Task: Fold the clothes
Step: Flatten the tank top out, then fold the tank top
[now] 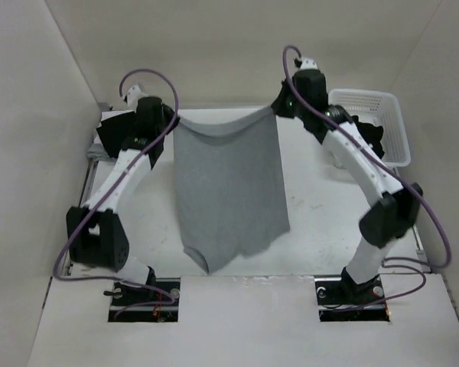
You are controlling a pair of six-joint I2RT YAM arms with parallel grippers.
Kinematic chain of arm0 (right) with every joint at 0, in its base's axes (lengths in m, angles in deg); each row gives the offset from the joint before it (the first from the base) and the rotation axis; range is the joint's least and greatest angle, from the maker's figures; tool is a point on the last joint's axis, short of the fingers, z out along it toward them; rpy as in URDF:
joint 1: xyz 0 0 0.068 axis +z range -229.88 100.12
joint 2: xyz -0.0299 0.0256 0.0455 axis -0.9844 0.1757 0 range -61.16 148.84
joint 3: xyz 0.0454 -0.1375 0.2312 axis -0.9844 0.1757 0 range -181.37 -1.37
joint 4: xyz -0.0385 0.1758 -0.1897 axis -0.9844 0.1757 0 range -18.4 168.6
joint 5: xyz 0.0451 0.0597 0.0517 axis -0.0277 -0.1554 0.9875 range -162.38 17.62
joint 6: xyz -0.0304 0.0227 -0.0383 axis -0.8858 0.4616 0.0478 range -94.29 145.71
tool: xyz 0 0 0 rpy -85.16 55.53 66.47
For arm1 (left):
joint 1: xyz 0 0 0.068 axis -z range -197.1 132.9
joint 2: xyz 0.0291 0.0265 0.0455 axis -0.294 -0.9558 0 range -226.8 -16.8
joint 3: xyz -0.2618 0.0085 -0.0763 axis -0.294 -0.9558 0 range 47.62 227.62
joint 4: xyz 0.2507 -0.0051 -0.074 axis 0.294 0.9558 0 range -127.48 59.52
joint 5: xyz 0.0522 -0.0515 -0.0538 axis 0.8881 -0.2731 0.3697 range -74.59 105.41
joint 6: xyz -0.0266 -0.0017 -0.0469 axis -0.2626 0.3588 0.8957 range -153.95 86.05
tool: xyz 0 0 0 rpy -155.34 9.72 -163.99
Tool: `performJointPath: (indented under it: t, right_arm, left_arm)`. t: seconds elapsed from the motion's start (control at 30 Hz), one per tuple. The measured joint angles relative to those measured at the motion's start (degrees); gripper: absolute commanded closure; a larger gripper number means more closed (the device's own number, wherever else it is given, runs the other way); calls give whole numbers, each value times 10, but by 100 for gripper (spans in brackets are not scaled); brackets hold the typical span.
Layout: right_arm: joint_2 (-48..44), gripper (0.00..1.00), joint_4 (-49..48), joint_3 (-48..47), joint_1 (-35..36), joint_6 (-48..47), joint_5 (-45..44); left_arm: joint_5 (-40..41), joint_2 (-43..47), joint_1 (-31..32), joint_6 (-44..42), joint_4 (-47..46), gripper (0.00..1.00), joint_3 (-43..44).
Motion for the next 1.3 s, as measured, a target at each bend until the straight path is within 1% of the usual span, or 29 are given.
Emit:
performJointPath:
  t: [0.07, 0.13, 0.2, 0.23, 0.27, 0.3, 0.37, 0.53, 0.57, 0.63, 0.7, 0.77, 0.87, 0.97, 1.07, 1.13, 1.2, 1.3]
  right_arm:
    - [91, 100, 40, -151, -28, 3, 28]
    - [159, 100, 81, -314, -45, 2, 45]
    - [205, 100, 106, -470, -53, 2, 58]
    - [213, 100, 112, -529, -54, 2, 64]
    - [210, 100, 112, -565, -54, 2, 69]
    - [197, 100, 108, -586, -54, 2, 76]
    - [155, 100, 104, -584, -53, 2, 88]
    - [70, 100, 89, -519, -51, 2, 104]
    - [57, 100, 83, -493, -50, 1, 105]
    - [28, 100, 69, -409, -50, -3, 104]
    - [-11, 100, 45, -285, -45, -7, 96]
    - [-54, 100, 18, -129, -37, -10, 83]
    - [-118, 100, -15, 92, -16, -8, 70]
    - [-193, 100, -37, 288, 19, 6, 62]
    - [-289, 100, -60, 434, 63, 39, 58]
    - [-364, 100, -77, 511, 98, 66, 56]
    - [-435, 100, -92, 576, 137, 98, 54]
    - [-526, 100, -84, 658, 206, 154, 54]
  left_arm:
    - [-16, -72, -12, 2, 2, 99, 103]
    - [-30, -111, -19, 0, 4, 99, 195]
    - [-38, -115, -26, -5, 4, 99, 252]
    - [-41, -109, -29, -8, 1, 99, 274]
    - [-44, -101, -33, -12, -2, 99, 294]
    - [-46, -91, -37, -16, -5, 99, 308]
    - [-48, -68, -48, -23, -11, 99, 323]
    - [-47, -6, -65, -35, -31, 99, 315]
    - [-45, 8, -63, -38, -38, 98, 299]
    - [-37, 36, -53, -44, -52, 98, 256]
    - [-26, 61, -37, -47, -66, 98, 197]
    - [-17, 82, -20, -48, -76, 98, 135]
    - [-10, 125, 2, -43, -96, 98, -2]
    - [-1, 203, 15, -25, -91, 98, -178]
    - [6, 324, 18, -3, -45, 98, -329]
    - [7, 421, 23, 7, 8, 98, -390]
    - [2, 516, 28, 13, 71, 98, -416]
    - [-10, 631, 38, 27, 159, 97, -419]
